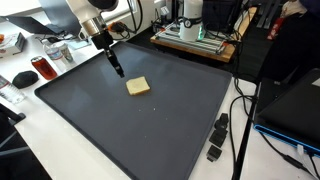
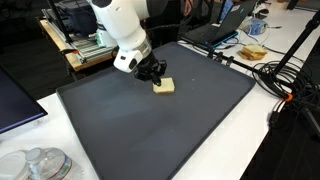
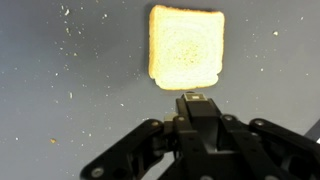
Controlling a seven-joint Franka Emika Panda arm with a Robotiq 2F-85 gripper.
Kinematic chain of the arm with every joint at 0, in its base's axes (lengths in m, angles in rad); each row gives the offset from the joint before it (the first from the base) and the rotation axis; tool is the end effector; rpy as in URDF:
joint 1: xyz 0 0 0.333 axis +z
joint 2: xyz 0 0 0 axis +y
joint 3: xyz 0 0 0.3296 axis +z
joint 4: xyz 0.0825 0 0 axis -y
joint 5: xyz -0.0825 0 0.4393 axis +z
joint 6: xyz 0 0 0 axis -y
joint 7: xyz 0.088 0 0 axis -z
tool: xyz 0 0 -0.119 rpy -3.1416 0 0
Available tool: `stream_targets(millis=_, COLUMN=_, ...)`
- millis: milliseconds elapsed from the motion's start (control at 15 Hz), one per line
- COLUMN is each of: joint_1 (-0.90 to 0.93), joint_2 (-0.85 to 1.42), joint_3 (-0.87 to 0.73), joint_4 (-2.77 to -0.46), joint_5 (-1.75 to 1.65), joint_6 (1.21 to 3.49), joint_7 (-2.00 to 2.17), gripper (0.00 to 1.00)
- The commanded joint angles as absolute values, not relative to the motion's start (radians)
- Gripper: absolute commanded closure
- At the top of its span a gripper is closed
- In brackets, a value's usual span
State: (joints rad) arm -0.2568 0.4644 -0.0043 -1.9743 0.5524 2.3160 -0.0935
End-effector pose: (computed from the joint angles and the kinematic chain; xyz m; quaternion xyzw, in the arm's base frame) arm 0.6262 -0.1522 0.1827 -0.9407 0.2764 0.0248 0.1952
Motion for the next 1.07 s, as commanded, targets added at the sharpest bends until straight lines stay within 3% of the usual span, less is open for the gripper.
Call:
stream_targets(millis=0, joint_1=-0.285, joint_2=0.379, joint_3=0.013, joint_4=-2.109, joint_5=0.669, joint_6=2.387, joint_7=-0.195, gripper=0.94)
stream_targets(millis=400, joint_1=-0.233, joint_2=0.325, joint_3=-0.022, joint_4=-2.215, joint_5=0.727, joint_6=2.444, joint_7=-0.142, gripper=0.93)
stream_targets(millis=467, joint_1=-0.246, joint_2=0.377, joint_3=-0.023, joint_4=-2.151, joint_5=0.714, joint_6=2.407, joint_7=-0.171, gripper=0.78)
stream_targets(millis=733, joint_1=-0.232, joint_2=0.358, joint_3=-0.025, joint_4=-2.181, joint_5=0.713, joint_6=2.425, joint_7=-0.15, gripper=0.78)
stream_targets(millis=800, joint_1=-0.232, joint_2=0.358, joint_3=-0.025, joint_4=-2.182, joint_5=0.713, joint_6=2.425, joint_7=-0.15, gripper=0.95)
stream_targets(millis=1000, joint_1=-0.228, joint_2=0.342, joint_3=-0.031, joint_4=-2.225, joint_5=0.71, joint_6=2.453, joint_7=-0.151, gripper=0.94)
